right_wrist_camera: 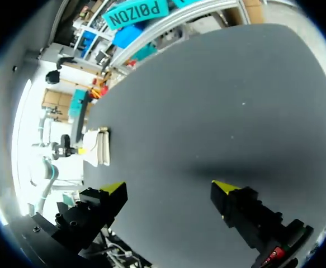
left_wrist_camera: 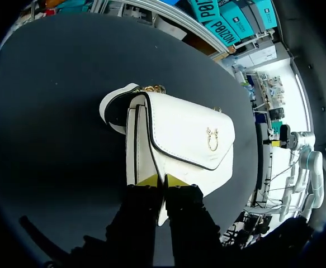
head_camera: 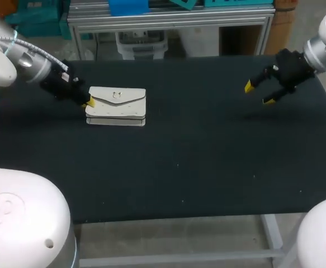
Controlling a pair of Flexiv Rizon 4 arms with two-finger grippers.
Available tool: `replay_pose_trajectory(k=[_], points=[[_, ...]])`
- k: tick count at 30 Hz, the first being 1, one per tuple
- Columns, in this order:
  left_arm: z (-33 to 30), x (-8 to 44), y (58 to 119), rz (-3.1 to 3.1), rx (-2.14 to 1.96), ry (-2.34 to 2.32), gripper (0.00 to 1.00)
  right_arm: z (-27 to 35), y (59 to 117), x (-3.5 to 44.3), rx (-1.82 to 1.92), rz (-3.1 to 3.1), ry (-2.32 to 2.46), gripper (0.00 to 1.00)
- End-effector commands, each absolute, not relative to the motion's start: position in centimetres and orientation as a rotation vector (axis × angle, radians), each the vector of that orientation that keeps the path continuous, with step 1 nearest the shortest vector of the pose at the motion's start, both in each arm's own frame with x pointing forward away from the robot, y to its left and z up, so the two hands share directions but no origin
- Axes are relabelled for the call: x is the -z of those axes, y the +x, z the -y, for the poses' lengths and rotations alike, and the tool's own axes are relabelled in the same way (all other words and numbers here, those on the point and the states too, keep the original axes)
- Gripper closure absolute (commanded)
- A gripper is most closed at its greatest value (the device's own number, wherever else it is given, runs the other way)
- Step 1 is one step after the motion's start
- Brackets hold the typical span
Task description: Pick up the bag, open it, inspect its contents, close it, and place it on the opposite side
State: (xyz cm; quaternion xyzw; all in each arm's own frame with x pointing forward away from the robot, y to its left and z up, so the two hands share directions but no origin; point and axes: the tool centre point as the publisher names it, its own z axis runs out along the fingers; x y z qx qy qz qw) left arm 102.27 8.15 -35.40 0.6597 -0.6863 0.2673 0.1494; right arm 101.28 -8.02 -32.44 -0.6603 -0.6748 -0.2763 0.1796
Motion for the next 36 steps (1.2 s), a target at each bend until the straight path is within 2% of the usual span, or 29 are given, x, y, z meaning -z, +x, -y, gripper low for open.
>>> replay_pose_trajectory(k=[1, 17, 36], points=[[-9.6, 35.2, 104.0, 1.997, -0.697, 1.951, 1.00, 8.9, 102.3, 31.1, 0.689, 1.948, -1.886, 0.00], [-18.6, 35.4, 108.7, 2.060, -0.500, 2.216, 1.00, 13.5, 105.0, 29.3, 0.431, 2.079, -2.025, 0.00], [-19.1, 35.1, 109.1, 2.094, -0.515, 2.221, 1.00, 14.1, 105.5, 29.7, 0.376, 2.100, -2.044, 0.00]])
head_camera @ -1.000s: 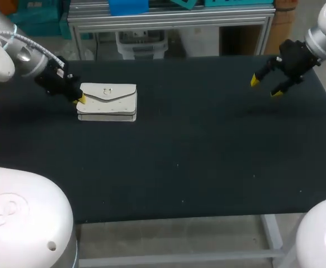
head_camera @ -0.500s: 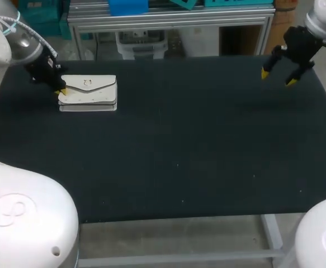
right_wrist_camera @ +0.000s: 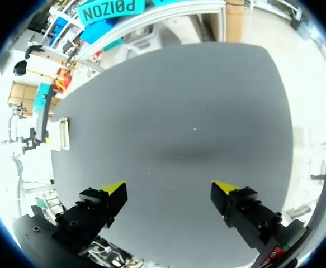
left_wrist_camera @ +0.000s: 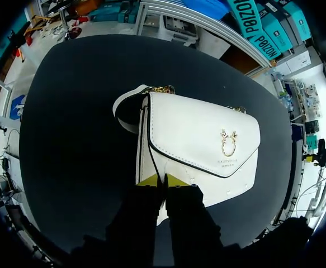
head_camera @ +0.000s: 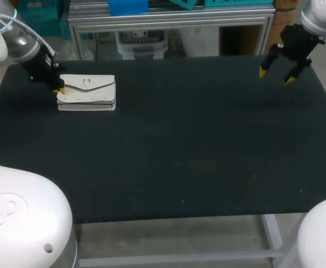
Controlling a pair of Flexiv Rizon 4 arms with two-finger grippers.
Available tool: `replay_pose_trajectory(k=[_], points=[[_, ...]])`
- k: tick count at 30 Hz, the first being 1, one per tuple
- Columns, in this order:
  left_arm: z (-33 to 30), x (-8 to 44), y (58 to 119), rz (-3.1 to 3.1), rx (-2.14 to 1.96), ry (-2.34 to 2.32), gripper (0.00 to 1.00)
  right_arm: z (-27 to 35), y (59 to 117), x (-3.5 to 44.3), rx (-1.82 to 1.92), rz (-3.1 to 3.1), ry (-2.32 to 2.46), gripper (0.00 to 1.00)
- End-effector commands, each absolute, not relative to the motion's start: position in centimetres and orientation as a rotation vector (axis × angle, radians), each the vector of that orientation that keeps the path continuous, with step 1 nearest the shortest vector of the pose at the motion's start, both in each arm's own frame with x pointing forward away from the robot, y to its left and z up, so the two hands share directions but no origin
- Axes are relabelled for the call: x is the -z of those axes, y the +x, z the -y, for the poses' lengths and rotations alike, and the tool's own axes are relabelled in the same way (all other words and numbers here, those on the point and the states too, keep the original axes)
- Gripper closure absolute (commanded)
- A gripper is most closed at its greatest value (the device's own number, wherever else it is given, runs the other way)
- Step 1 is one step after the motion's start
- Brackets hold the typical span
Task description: Pick up the bag, open it, inspect its contents, close it, and place it on the opposite side
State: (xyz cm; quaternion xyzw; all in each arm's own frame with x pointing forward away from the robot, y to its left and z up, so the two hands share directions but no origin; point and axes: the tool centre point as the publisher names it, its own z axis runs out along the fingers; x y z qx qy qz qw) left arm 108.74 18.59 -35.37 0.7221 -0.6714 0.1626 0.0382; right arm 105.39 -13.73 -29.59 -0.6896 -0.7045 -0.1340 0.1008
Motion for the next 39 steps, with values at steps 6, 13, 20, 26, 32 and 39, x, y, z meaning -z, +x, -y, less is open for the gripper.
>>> replay_pose_trajectory(k=[6, 13, 20, 26, 32, 39], points=[[-23.9, 34.1, 111.8, 2.117, -0.607, 2.333, 1.00, 17.0, 106.2, 29.0, 0.368, 2.124, -2.100, 0.00], [-28.8, 32.8, 114.4, 2.145, -0.659, 2.397, 1.00, 17.7, 106.5, 29.0, 0.341, 2.136, -2.117, 0.00], [-32.0, 34.9, 116.7, 2.152, -0.428, 2.400, 1.00, 17.3, 106.4, 29.2, 0.311, 2.138, -2.108, 0.00], [-32.9, 36.6, 116.3, 2.120, -0.303, 2.321, 1.00, 17.0, 106.5, 29.3, 0.274, 2.139, -2.096, 0.00], [-33.0, 36.9, 115.9, 2.183, -0.221, 2.272, 1.00, 16.7, 106.5, 29.4, 0.258, 2.142, -2.089, 0.00], [-34.1, 36.4, 115.5, 2.208, -0.186, 2.270, 1.00, 16.8, 106.4, 29.2, 0.248, 2.144, -2.092, 0.00]])
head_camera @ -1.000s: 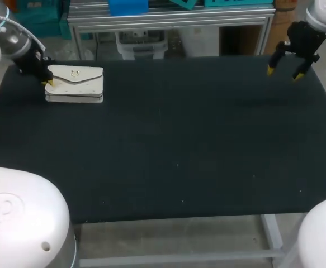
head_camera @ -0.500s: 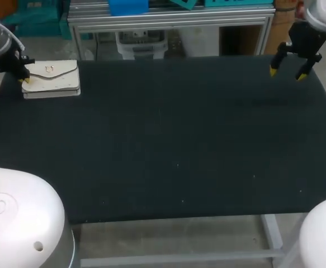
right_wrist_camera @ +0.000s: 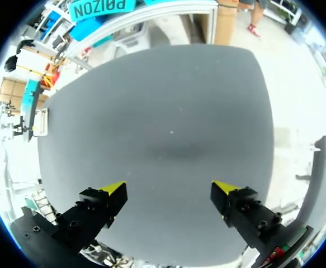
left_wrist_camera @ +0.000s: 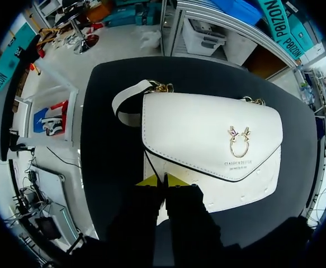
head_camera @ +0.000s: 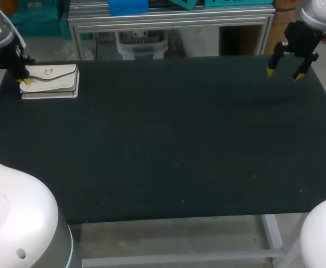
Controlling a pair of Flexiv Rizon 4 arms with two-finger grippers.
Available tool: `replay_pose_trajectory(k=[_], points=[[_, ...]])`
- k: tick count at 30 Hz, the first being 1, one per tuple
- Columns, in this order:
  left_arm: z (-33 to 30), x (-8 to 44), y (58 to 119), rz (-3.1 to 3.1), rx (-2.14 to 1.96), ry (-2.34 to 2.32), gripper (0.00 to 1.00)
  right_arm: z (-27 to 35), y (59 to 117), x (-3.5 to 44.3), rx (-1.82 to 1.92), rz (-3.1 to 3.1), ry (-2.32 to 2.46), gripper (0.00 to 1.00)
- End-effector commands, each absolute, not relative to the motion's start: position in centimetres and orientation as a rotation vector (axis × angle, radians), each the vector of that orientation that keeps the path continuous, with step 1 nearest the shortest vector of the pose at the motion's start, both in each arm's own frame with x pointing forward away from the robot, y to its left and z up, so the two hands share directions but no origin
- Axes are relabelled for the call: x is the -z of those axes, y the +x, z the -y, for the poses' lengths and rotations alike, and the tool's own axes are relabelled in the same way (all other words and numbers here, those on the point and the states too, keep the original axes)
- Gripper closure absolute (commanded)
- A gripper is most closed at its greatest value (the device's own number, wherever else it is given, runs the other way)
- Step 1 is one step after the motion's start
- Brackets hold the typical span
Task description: Pick up the bag, open it, inspect its contents, close it, and place it on the opposite side
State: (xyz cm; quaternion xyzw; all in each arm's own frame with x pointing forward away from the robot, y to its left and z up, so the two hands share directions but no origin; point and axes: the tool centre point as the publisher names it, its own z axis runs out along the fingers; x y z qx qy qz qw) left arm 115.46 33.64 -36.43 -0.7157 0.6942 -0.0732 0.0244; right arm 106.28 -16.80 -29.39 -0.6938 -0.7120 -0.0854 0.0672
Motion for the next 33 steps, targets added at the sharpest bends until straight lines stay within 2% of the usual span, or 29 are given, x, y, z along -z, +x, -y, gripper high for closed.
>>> replay_pose_trajectory(k=[1, 11, 12, 14, 33], points=[[-34.3, 36.3, 115.5, -2.165, 0.181, -2.226, 1.00, 16.8, 106.4, 29.1, 0.246, 2.144, -2.093, 0.00], [-34.4, 36.5, 114.0, -2.220, 0.224, -2.213, 1.00, 16.9, 106.3, 28.8, 0.236, 2.151, -2.101, 0.00], [-34.2, 36.5, 113.8, -2.226, 0.231, -2.207, 0.71, 16.9, 106.3, 28.7, 0.235, 2.152, -2.101, 0.00], [-34.1, 36.2, 113.6, -2.231, 0.253, -2.192, 0.00, 16.8, 106.3, 28.7, 0.231, 2.155, -2.099, 0.00], [-31.8, 29.2, 109.2, -2.222, 0.382, -2.027, 0.00, 17.0, 105.8, 27.7, 0.226, 2.178, -2.068, 0.00]])
